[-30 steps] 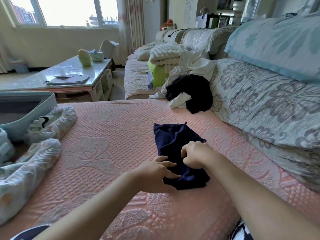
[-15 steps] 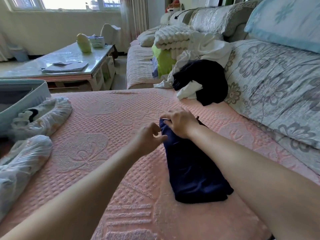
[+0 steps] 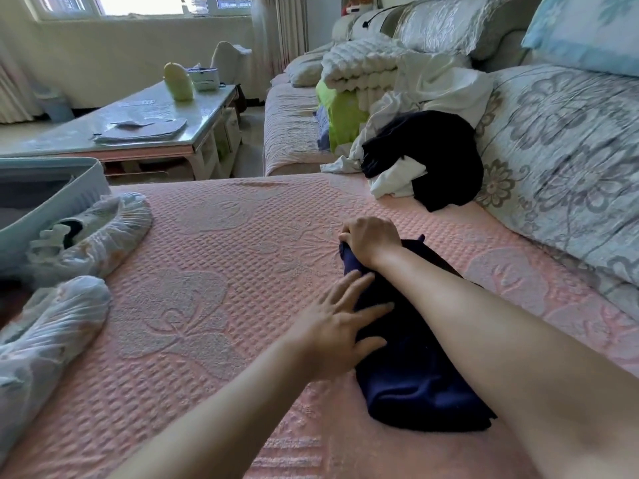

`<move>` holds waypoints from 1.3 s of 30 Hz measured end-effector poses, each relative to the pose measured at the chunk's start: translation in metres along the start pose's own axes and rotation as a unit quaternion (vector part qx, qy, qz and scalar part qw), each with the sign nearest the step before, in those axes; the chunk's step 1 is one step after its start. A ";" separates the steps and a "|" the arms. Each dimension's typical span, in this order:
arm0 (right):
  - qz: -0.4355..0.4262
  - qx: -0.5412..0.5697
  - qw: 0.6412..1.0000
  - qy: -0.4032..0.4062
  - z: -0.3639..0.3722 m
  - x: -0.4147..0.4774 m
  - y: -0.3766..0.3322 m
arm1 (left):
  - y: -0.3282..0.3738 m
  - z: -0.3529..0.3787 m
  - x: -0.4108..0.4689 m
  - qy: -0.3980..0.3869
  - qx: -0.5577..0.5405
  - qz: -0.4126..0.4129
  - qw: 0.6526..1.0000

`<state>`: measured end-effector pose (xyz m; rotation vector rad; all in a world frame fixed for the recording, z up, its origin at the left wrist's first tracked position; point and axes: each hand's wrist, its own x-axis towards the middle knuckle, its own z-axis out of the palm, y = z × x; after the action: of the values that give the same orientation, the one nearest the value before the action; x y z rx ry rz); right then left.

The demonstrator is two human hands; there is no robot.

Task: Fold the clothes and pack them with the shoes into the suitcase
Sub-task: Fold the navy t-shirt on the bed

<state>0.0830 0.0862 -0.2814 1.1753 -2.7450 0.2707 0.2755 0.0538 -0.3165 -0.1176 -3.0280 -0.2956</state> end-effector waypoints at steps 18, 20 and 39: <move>-0.025 0.003 1.000 -0.003 -0.039 -0.103 0.026 | 0.039 -0.018 0.000 0.049 -0.244 -0.291 0.924; 0.009 -0.042 0.996 -0.080 -0.041 -0.119 0.027 | 0.042 -0.023 -0.002 0.049 -0.253 -0.284 0.923; 0.044 0.146 0.987 -0.055 -0.047 -0.141 -0.005 | -0.017 -0.081 -0.042 0.024 0.035 -0.235 0.971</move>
<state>0.1858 0.1917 -0.2631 1.1660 -2.9316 0.6587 0.3232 0.0181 -0.2447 0.6097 -2.9729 -0.2183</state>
